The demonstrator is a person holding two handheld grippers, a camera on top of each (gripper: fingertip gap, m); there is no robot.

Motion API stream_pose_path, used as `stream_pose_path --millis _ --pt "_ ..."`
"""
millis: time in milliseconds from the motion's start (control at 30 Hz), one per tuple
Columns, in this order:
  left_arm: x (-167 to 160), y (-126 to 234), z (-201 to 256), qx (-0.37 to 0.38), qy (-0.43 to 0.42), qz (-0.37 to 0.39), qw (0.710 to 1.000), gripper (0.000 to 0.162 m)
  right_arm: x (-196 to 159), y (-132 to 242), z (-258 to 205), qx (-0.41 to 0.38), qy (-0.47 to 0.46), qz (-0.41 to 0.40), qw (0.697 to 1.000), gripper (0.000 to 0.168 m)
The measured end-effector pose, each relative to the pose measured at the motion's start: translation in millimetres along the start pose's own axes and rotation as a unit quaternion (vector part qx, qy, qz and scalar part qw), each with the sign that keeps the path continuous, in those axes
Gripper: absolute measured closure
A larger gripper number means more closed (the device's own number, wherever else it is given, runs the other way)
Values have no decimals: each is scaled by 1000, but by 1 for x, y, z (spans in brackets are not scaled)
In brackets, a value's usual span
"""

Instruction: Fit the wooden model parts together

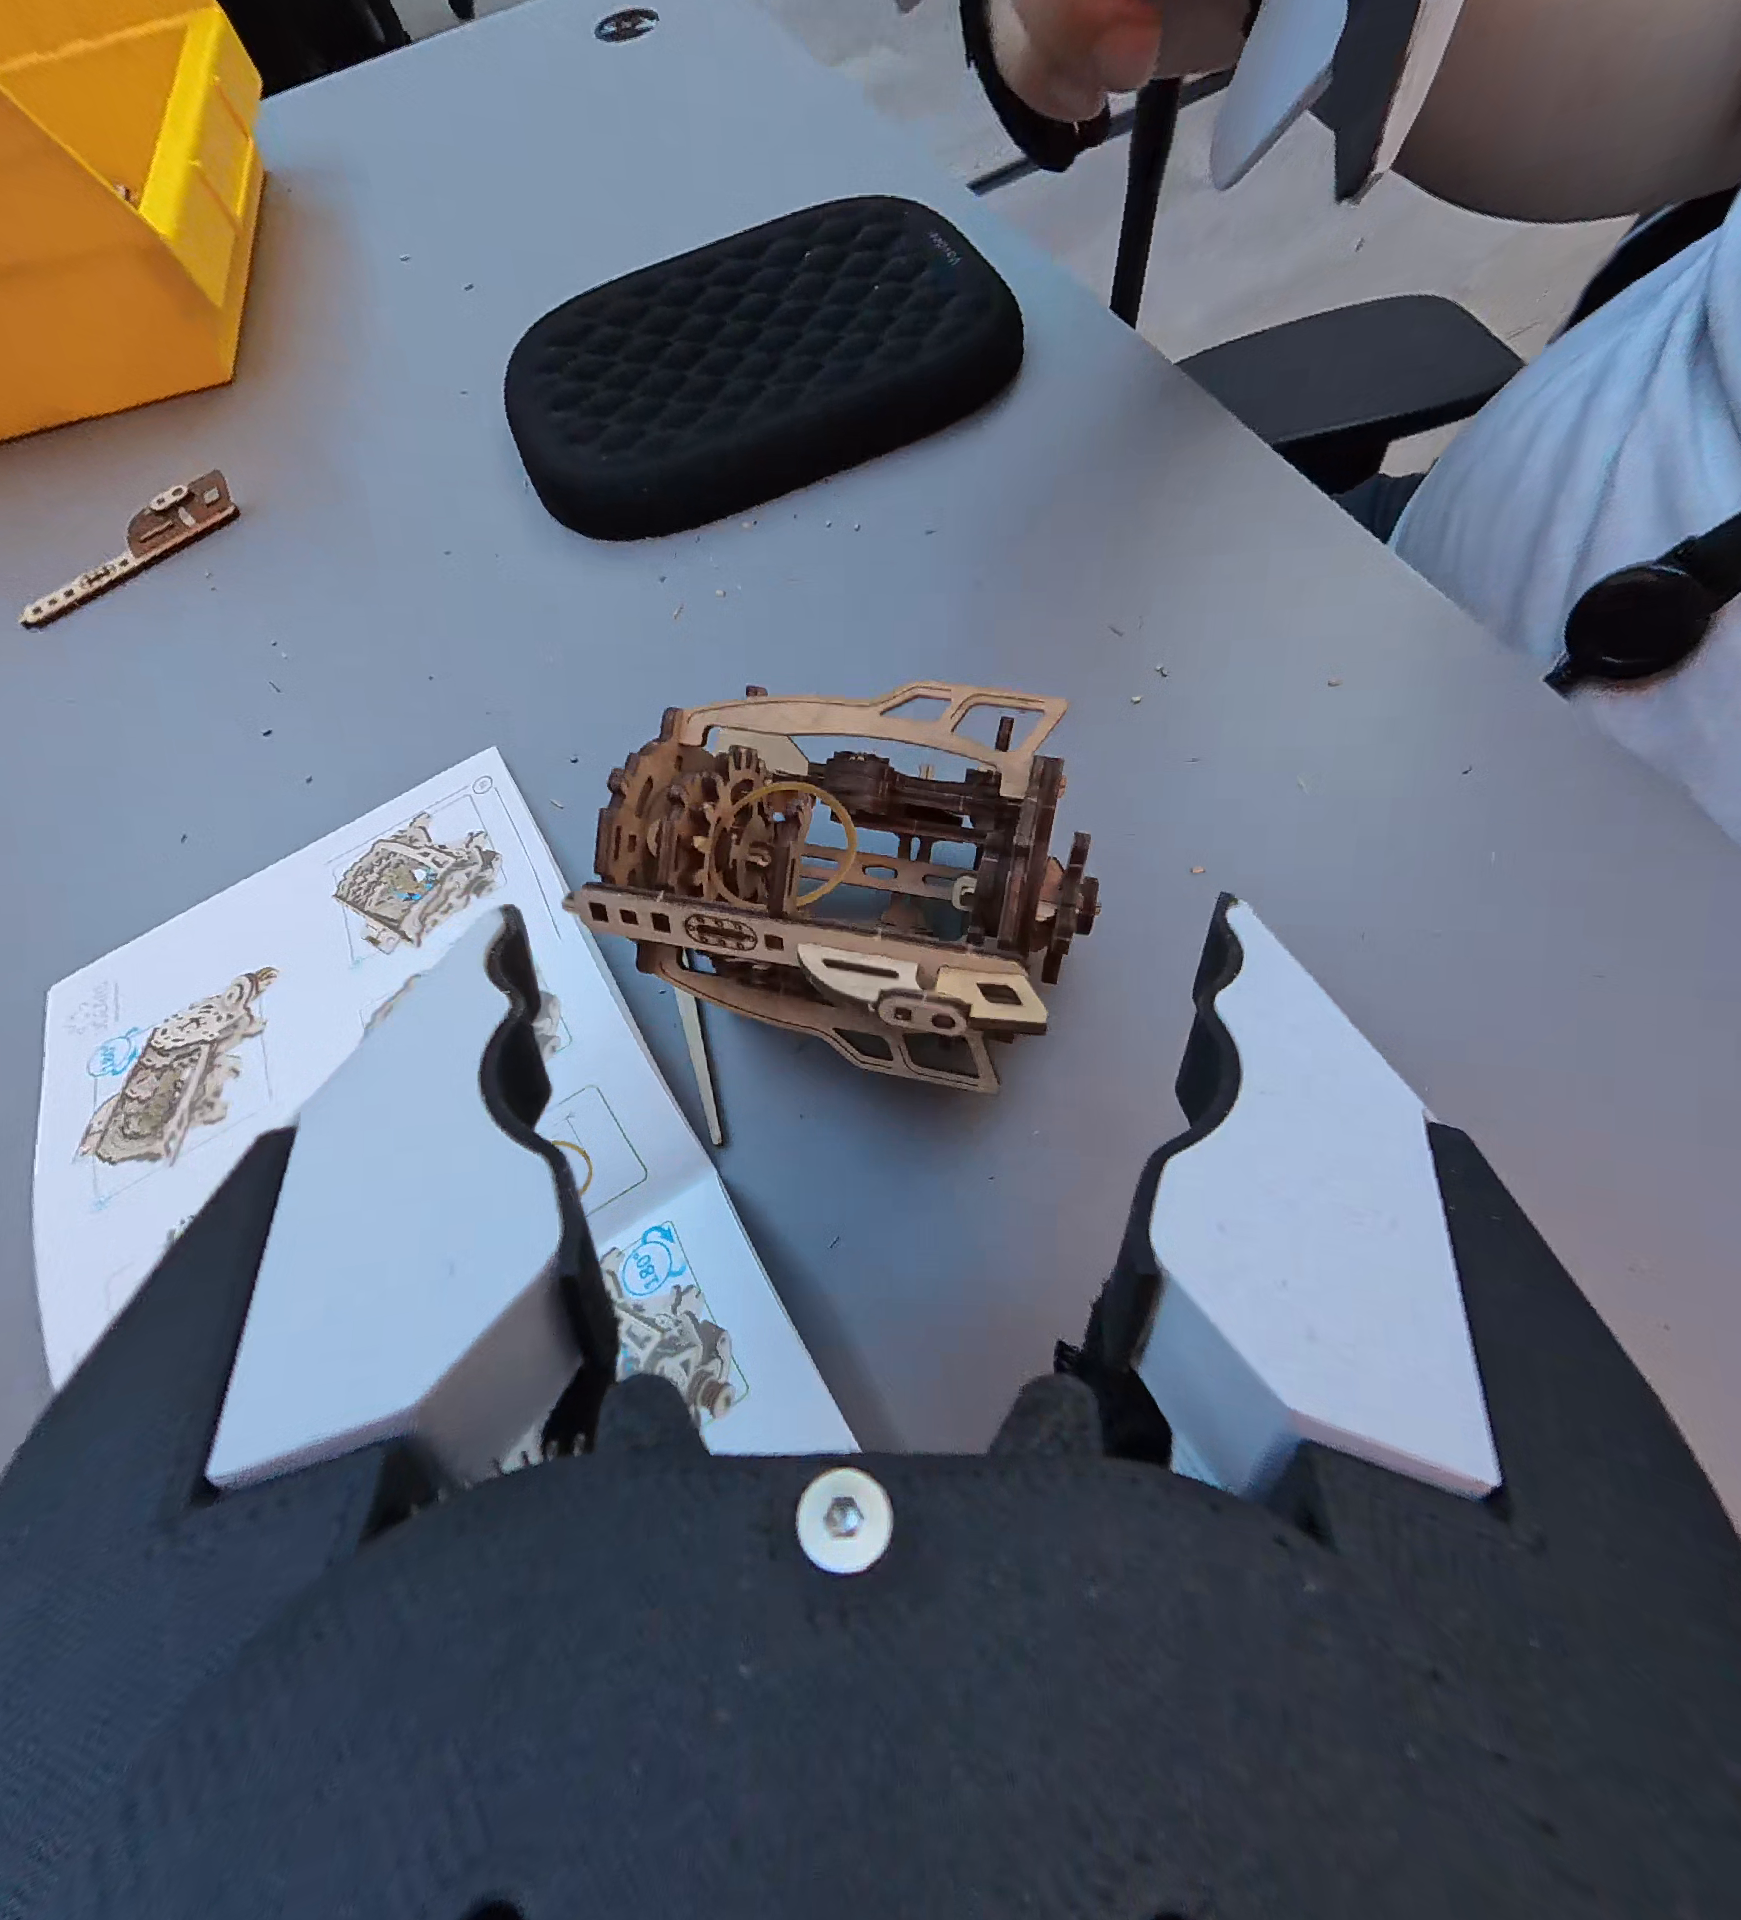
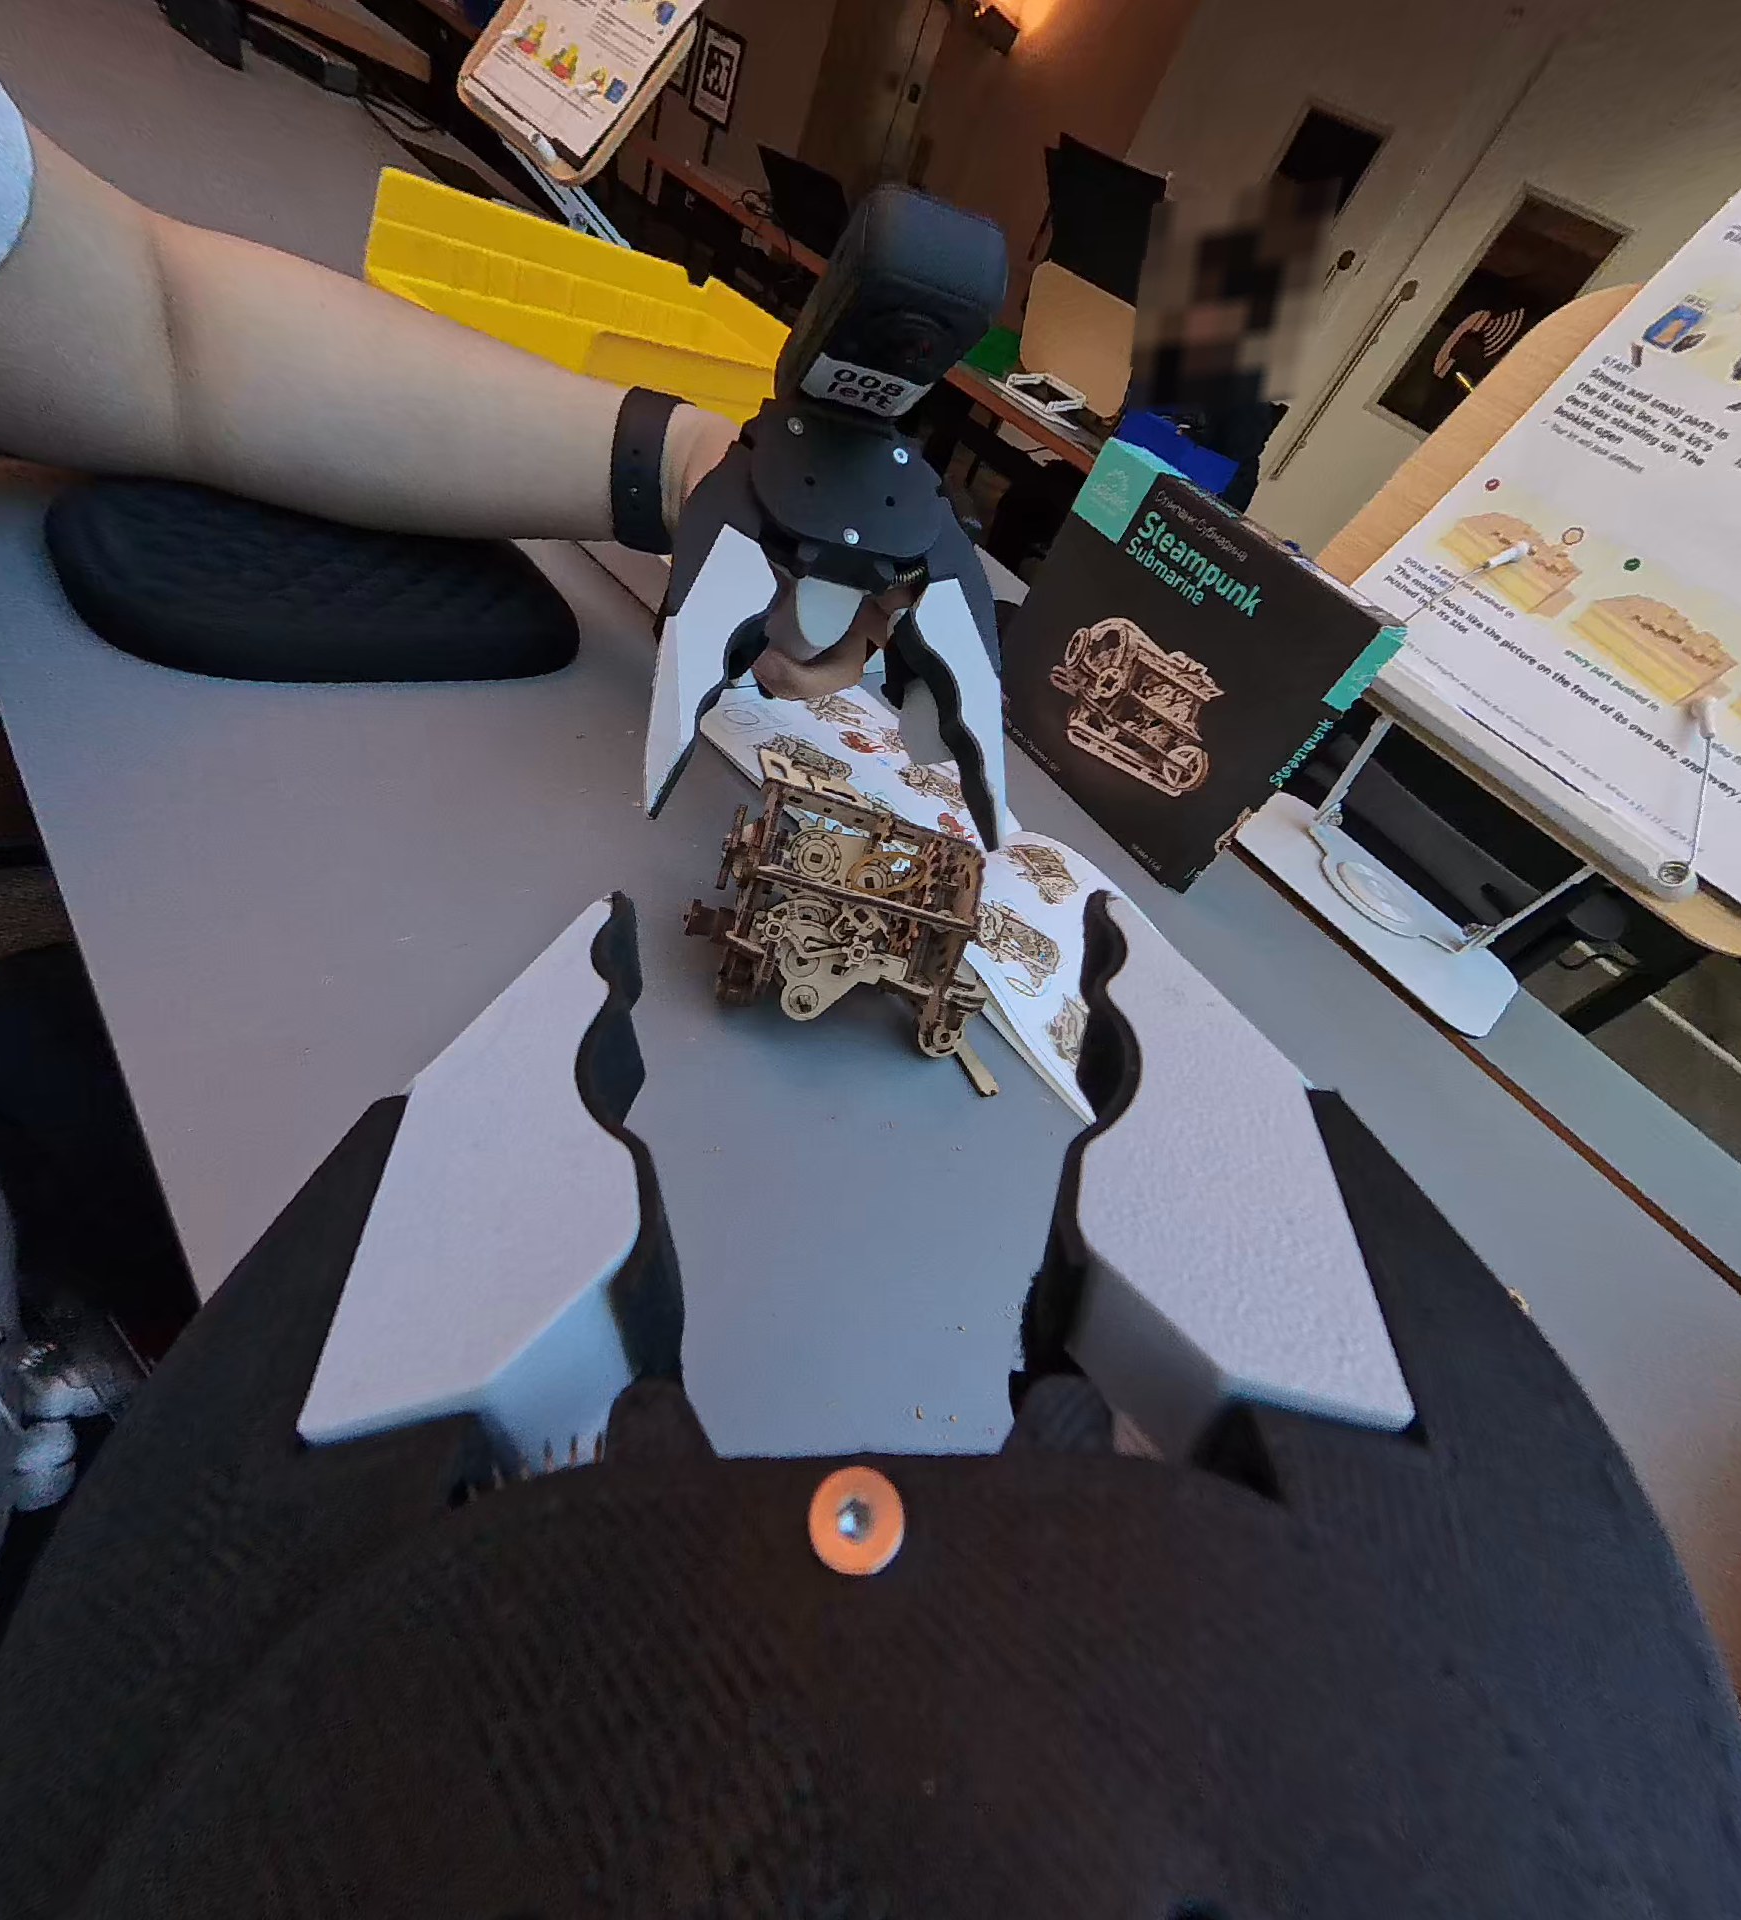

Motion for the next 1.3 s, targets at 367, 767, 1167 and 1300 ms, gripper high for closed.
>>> stream_pose_path --millis 367,767,1167,1300 --pt "-13 -14 0 -1 13 10 1000 37 -9 -9 -7 8 -27 -11 1000 77" --pt "-17 -22 0 -8 15 8 1000 43 -23 -17 -7 11 -41 -28 999 77" --pt "-19 -18 2 -31 17 16 999 48 -28 -34 -2 18 -47 -34 998 77" --pt "-18 -19 3 -32 15 13 999 49 -28 -36 -1 16 -50 -33 998 77"
Point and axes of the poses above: each gripper's, where its closed fingertips meet, y back along the fingers, x out of its top, z = x × y across the jaws, the point moved 9 cm from there along y, back along the fingers, and after that the axes turned 15 degrees about -x, right-handed, at the moved point
